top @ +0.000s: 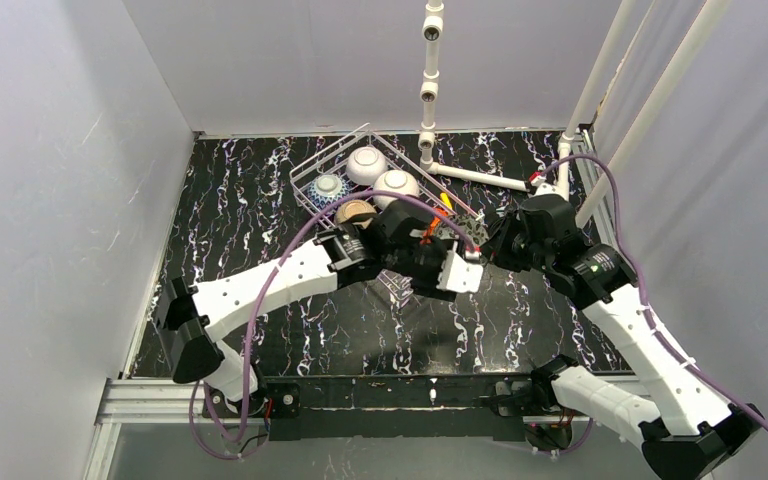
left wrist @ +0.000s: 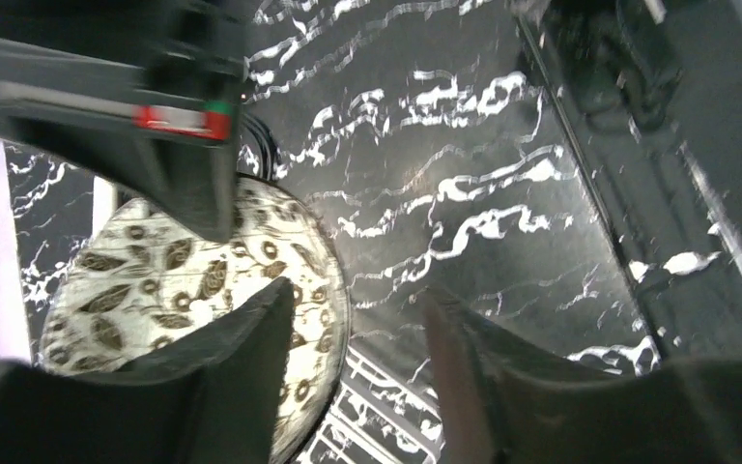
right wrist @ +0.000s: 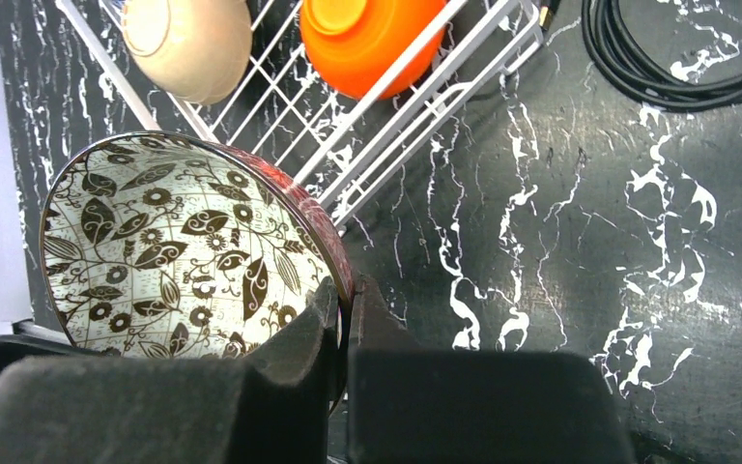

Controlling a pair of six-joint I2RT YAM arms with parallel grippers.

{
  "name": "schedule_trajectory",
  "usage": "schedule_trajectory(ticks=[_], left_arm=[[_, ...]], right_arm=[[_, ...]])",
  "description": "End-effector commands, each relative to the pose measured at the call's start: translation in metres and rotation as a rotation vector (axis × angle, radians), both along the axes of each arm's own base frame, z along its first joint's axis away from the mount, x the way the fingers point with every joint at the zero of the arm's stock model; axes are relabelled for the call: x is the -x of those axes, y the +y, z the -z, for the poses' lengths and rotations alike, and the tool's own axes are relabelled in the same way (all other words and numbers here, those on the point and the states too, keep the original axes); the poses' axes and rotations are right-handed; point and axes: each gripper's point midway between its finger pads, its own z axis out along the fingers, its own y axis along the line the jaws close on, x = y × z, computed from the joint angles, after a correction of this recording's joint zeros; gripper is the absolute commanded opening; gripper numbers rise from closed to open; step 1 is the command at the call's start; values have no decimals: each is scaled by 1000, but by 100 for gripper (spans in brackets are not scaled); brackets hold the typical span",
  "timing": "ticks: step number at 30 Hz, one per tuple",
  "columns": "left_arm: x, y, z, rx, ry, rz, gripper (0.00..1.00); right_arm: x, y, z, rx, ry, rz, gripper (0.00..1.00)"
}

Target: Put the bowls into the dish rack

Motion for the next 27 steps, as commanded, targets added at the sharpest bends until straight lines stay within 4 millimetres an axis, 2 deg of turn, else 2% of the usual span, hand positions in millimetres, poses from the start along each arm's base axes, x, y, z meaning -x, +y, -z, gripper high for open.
schedule_trajectory(ticks=[1,8,13,22,27], left_arm=[[-10,8,10,-128,-167,-8,44],[-22,13,26,-235,-265,-48,30],[-30,14,38,-304,-331,-62,26],[-31,6,45,-336,-340,-84,16],[-26,1,52,-351,-294,-109,0]], right_arm=[[-6,8,-36,-40,-69,-35,1],[-7,6,-32,-2,-34,-35,1],[-7,6,-26,30,8,-47,1],[-14,-6,-21,108,15,-5,1],[-16,-8,-17,122,7,1,1]])
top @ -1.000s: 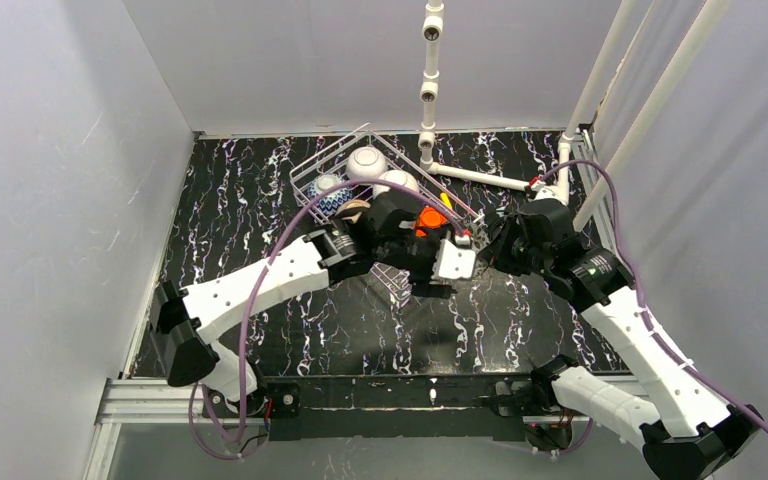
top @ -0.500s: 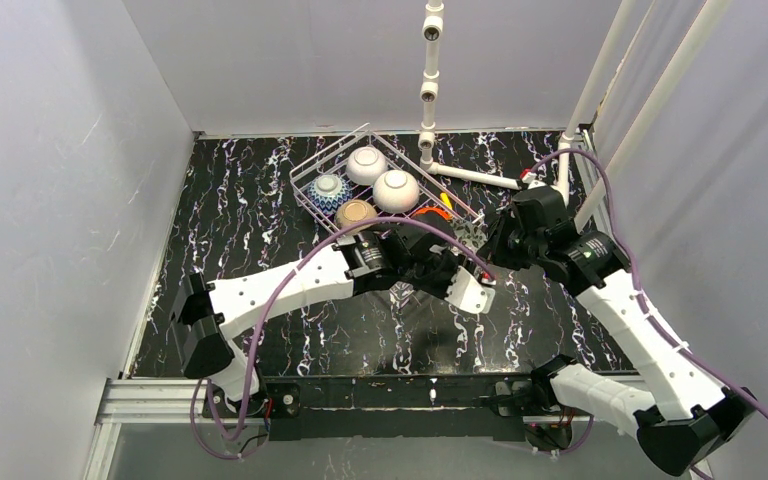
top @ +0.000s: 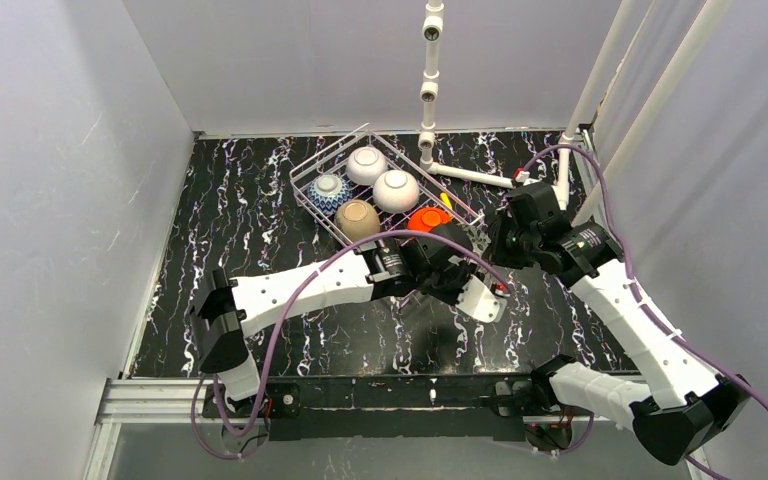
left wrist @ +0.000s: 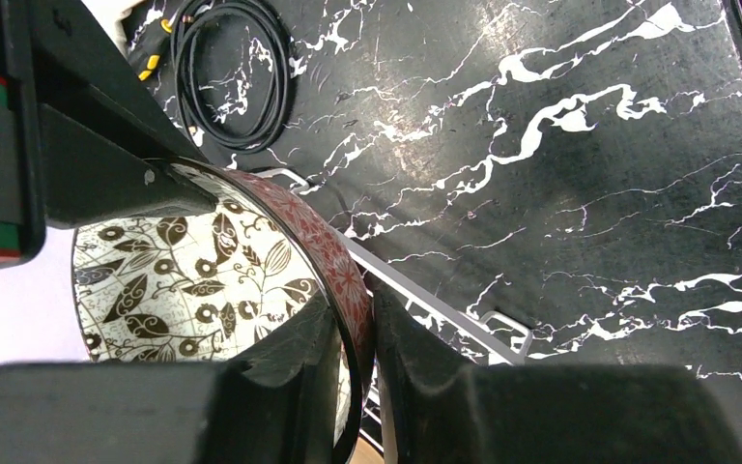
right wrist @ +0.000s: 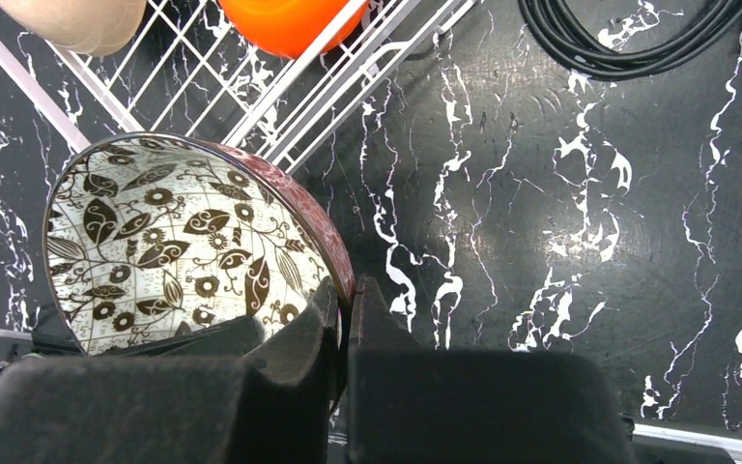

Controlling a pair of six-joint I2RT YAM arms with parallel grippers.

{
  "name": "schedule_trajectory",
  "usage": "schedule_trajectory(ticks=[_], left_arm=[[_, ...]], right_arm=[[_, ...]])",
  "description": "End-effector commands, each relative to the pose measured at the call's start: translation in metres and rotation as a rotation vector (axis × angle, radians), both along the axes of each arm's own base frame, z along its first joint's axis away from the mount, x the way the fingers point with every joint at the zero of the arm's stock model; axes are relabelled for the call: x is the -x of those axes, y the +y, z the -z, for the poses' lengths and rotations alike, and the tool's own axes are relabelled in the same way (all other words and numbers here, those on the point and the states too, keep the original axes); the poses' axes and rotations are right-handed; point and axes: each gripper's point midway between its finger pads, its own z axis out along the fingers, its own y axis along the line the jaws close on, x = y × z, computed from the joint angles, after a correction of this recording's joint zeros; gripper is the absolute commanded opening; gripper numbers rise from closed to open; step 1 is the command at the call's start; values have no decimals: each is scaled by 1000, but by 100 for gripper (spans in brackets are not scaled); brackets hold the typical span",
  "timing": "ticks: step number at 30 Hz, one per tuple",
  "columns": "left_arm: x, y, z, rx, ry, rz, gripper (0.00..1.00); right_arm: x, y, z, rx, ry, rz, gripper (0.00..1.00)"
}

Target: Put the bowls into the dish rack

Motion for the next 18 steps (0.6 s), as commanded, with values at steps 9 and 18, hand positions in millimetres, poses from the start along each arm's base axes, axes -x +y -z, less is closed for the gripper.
schedule_trajectory(ticks=[9,18], left_arm=[[26,5,-15,74,178,-59,0],[22,20,-43,237,346,-132,0]], right_arm=[[-20,12,-61,-169,-240,18,64],[-25,2,-92,-242,-367,112,75]])
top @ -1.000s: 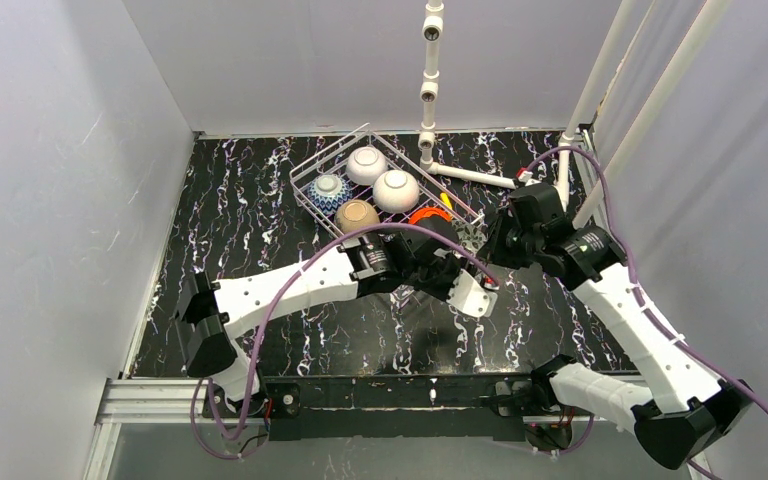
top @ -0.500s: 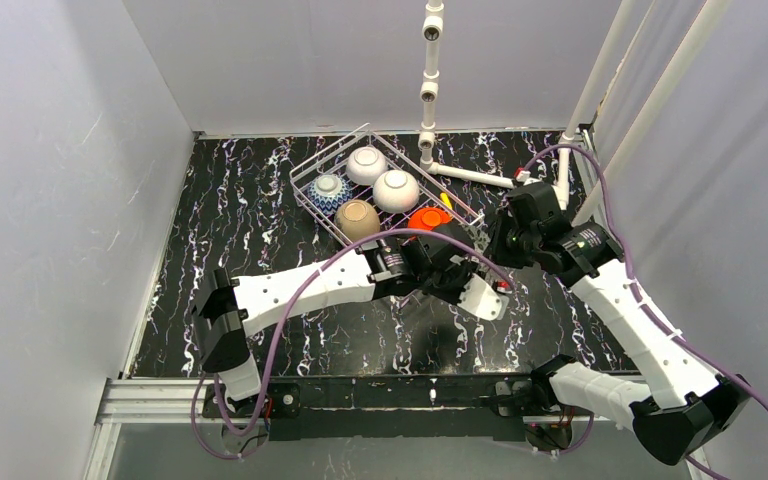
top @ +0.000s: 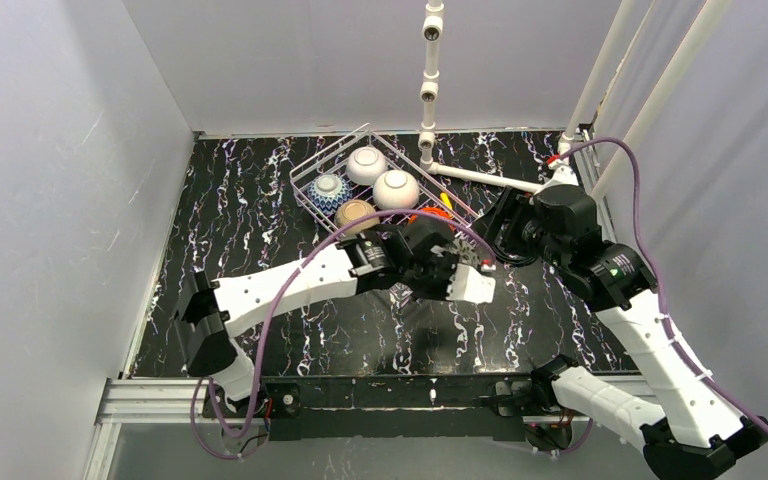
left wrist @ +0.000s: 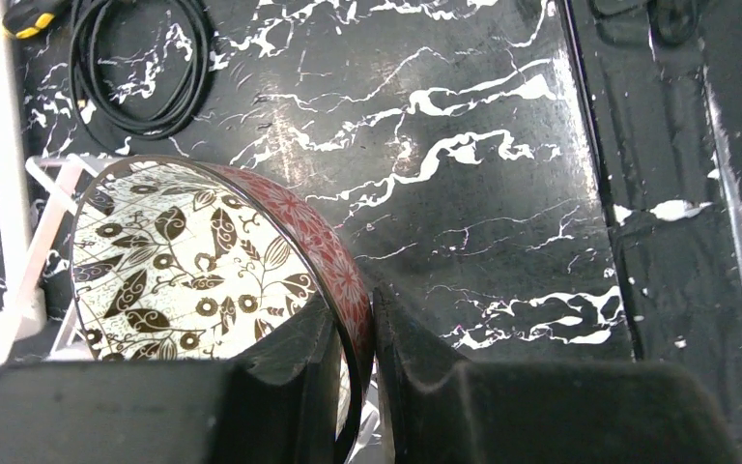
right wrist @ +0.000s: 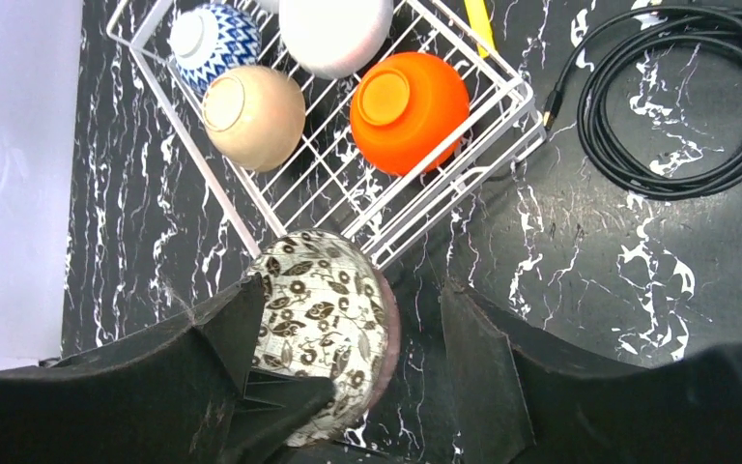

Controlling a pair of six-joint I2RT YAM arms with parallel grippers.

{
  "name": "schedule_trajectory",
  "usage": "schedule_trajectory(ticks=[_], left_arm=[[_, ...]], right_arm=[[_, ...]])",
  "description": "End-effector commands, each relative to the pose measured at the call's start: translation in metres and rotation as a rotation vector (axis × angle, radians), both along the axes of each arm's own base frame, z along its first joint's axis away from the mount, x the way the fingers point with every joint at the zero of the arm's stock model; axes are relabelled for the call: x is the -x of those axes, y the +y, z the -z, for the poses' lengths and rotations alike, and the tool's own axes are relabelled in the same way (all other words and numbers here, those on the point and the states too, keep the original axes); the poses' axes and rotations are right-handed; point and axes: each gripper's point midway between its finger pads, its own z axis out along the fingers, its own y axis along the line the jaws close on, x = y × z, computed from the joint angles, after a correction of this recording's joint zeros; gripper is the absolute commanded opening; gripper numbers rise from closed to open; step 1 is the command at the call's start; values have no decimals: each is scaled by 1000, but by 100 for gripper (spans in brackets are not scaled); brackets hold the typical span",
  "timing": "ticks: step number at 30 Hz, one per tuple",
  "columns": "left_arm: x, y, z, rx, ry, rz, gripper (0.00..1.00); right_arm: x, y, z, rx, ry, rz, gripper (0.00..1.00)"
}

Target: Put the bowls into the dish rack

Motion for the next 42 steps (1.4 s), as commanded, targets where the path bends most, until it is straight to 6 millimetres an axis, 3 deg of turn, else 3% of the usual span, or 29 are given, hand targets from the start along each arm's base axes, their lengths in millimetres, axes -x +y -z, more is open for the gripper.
schedule_trajectory(ticks=[1,6,11,14,22,31,42], left_arm=[[-7,9,-54,208,78,-87,0],[-32,32,-79,402,239,-307,0],[-73,62,-95,541,498,-631,0],[-78,69,-95,532,676,-658,0],[-84,76,-107,551,929,-641,0],[-107,67,-68,402,1354,-635,0],[-126,64,-24,295,1409,-703,0]], right_arm=[[-11,-9,-25,-63,-95,92,76],[-8,-24,-37,-106,-147,178,76],[-6,-35,-38,-129,-169,242,76],[-6,-35,-33,-136,-158,247,77],[-4,-32,-22,-137,-123,244,76],[-5,-31,-18,-133,-111,240,77],[-6,-31,-11,-117,-99,244,77]])
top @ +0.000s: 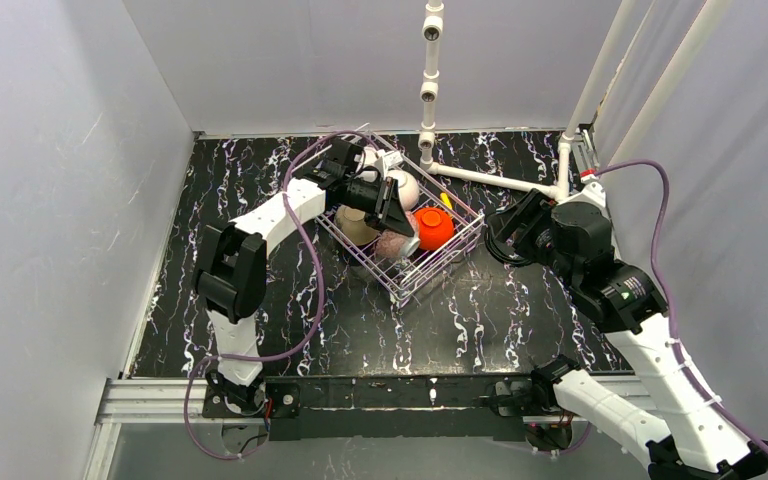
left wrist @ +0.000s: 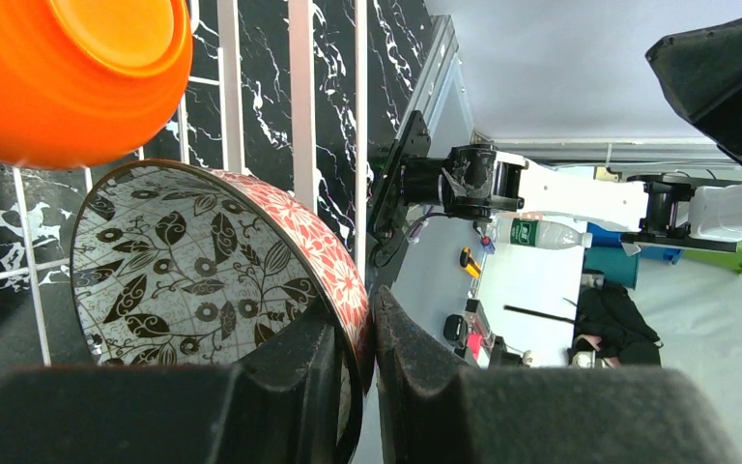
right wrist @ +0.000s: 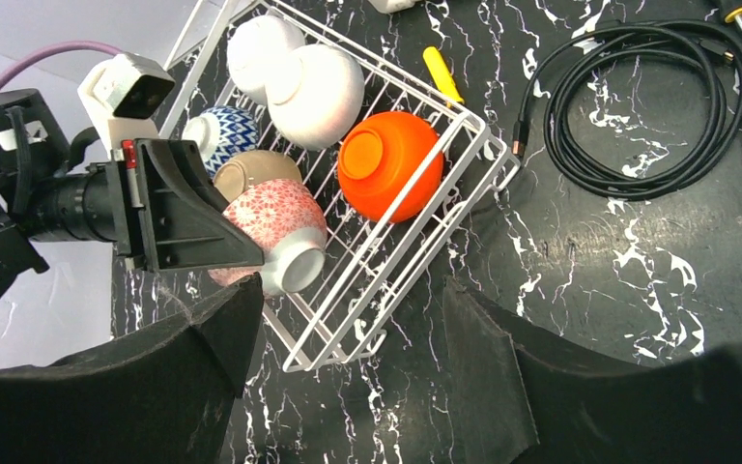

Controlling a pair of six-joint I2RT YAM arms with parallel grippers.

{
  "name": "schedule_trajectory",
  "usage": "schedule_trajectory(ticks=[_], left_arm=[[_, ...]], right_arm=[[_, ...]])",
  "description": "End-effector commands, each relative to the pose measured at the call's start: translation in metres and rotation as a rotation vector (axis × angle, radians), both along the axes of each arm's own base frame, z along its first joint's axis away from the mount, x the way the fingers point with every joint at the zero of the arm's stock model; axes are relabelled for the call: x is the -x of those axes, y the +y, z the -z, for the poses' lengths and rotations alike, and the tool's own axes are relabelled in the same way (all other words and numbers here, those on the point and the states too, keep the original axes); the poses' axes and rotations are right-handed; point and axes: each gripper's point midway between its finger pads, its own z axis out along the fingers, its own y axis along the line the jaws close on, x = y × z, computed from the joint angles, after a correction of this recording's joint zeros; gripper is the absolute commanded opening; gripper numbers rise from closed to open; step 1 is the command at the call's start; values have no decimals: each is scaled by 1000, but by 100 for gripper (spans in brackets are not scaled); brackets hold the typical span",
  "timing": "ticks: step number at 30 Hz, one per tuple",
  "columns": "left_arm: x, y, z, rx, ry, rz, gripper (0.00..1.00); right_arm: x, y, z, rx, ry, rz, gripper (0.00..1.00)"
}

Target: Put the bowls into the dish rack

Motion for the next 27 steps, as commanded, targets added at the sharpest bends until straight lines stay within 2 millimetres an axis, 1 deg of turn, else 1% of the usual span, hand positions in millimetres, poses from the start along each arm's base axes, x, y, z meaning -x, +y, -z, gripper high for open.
schedule_trajectory(ticks=[1,5,9,13,16,22,27], left_arm=[[7,-1,-24,64,-8,58,0],[5,-3,-15,57,28,56,0],[6,-7,-15,89,88,78,0],[3,-10,-2,81,148,90,0],[2,-11,3,81,171,97,0],[6,-9,4,93,161,127,0],[11,-9,5,118,218,157,0]], right_arm=[[-4,-4,1,3,-18,26,77],[-6,-3,1,14,-18,19,77],[-6,-1,3,26,-7,6,77],[-4,-1,3,10,-9,10,77],[-2,-3,3,6,-16,15,77],[-2,-5,2,16,-17,21,77],[-4,-2,2,14,-13,10,77]])
